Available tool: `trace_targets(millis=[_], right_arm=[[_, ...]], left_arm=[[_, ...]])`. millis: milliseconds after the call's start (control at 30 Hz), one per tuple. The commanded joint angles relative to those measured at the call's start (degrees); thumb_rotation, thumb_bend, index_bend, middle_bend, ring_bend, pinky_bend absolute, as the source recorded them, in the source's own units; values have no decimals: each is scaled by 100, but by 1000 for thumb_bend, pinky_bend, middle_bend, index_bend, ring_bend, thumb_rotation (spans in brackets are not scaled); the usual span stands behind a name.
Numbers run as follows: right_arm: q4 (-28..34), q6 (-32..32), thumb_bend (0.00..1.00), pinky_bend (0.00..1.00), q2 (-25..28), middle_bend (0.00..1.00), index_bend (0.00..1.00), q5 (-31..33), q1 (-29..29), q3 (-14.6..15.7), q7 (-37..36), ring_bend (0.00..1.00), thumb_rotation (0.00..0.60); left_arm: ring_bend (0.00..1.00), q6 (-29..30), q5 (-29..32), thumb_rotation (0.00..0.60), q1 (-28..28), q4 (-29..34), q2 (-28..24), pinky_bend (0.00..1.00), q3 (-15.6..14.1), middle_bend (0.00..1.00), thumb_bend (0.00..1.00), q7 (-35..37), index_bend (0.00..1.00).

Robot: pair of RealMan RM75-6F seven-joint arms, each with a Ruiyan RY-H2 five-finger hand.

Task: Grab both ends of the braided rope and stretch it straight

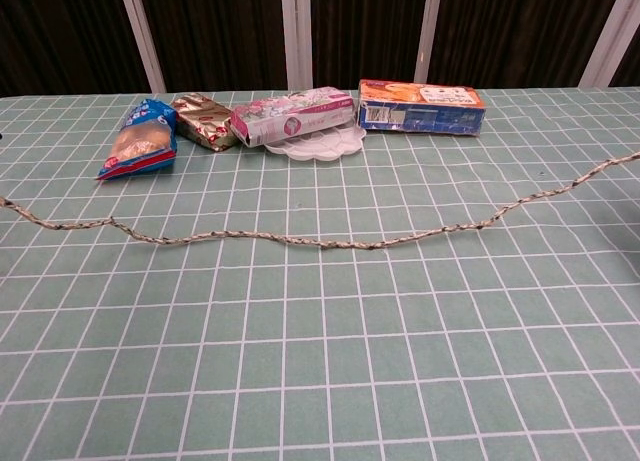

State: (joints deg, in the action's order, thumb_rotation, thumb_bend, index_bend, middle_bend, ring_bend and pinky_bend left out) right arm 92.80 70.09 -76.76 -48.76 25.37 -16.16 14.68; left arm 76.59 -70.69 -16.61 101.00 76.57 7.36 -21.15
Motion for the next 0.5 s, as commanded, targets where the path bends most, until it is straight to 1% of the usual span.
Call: trace_targets(millis=[33,500], right_arm=[[-102,-39,503,0,1,126,607,32,-31,11,-44,0,600],[-778,-197,503,0,-164,126,607,220,-133,74,-108,0,600]], left_arm=[[0,-10,27,600,2,-58,34,0,-19,133,546,-3,601],[0,-117,190,600,-30,-533,199,0,-41,134,547,4,600]])
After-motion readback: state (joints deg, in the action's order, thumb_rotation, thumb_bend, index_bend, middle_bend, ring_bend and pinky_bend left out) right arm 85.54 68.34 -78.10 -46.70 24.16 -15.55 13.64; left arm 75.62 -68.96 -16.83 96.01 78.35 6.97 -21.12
